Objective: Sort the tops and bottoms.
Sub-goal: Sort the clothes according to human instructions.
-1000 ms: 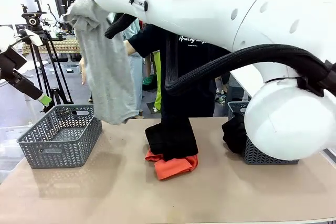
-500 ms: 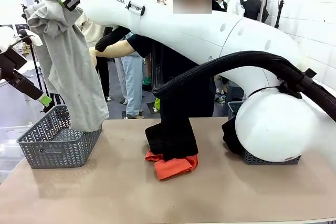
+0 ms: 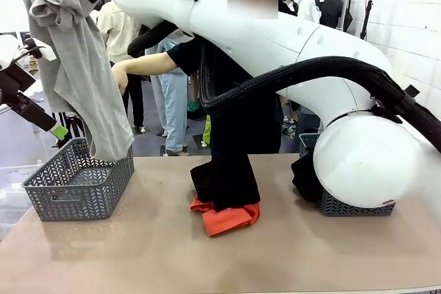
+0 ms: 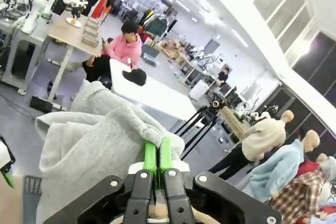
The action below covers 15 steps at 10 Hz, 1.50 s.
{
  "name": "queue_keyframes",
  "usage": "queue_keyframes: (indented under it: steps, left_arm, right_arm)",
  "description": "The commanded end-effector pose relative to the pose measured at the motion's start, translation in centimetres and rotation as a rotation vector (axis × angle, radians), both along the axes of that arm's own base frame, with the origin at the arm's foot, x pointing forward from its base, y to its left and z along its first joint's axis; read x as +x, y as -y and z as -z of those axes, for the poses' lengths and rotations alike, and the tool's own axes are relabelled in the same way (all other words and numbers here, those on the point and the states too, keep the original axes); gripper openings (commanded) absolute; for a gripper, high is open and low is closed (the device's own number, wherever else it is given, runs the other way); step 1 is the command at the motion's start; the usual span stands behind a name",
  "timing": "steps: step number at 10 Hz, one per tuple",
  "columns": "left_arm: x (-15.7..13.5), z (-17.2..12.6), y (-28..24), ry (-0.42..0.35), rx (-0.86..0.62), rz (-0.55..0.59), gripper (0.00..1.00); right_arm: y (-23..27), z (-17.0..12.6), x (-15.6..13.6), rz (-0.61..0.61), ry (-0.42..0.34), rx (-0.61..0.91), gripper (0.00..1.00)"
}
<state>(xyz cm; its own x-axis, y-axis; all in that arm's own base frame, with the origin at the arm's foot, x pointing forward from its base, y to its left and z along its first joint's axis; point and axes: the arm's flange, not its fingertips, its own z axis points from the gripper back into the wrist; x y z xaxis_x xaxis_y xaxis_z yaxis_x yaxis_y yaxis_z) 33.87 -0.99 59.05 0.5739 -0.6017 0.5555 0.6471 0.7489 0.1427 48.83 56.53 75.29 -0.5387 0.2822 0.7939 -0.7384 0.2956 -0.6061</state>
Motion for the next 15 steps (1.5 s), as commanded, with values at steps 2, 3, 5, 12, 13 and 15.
queue_keyframes:
  steps: [2, 3, 5, 12, 13, 15]
  left_arm:
    - [0.1, 0.0, 0.0, 0.0, 0.002, -0.001, 1.0]
    - [0.1, 0.0, 0.0, 0.0, 0.002, -0.001, 1.0]
    - [0.1, 0.0, 0.0, 0.0, 0.002, -0.001, 1.0]
    - [0.1, 0.0, 0.0, 0.0, 0.002, -0.001, 1.0]
    - [0.1, 0.0, 0.0, 0.0, 0.002, -0.001, 1.0]
    - [0.1, 0.0, 0.0, 0.0, 0.002, -0.001, 1.0]
  right_arm:
    - [-16.1, -9.4, 18.8, -0.008, 0.116, 0.117, 0.0]
    - [-16.5, -7.7, 20.0, 0.006, 0.125, 0.132, 0.0]
    - [-16.5, -1.7, 21.8, 0.032, 0.038, 0.07, 0.0]
    - [-1.2, 15.7, 8.4, 0.047, -0.051, -0.007, 0.0]
    - [-1.2, 15.7, 8.4, 0.047, -0.051, -0.007, 0.0]
    - [-1.2, 15.7, 8.4, 0.047, -0.051, -0.007, 0.0]
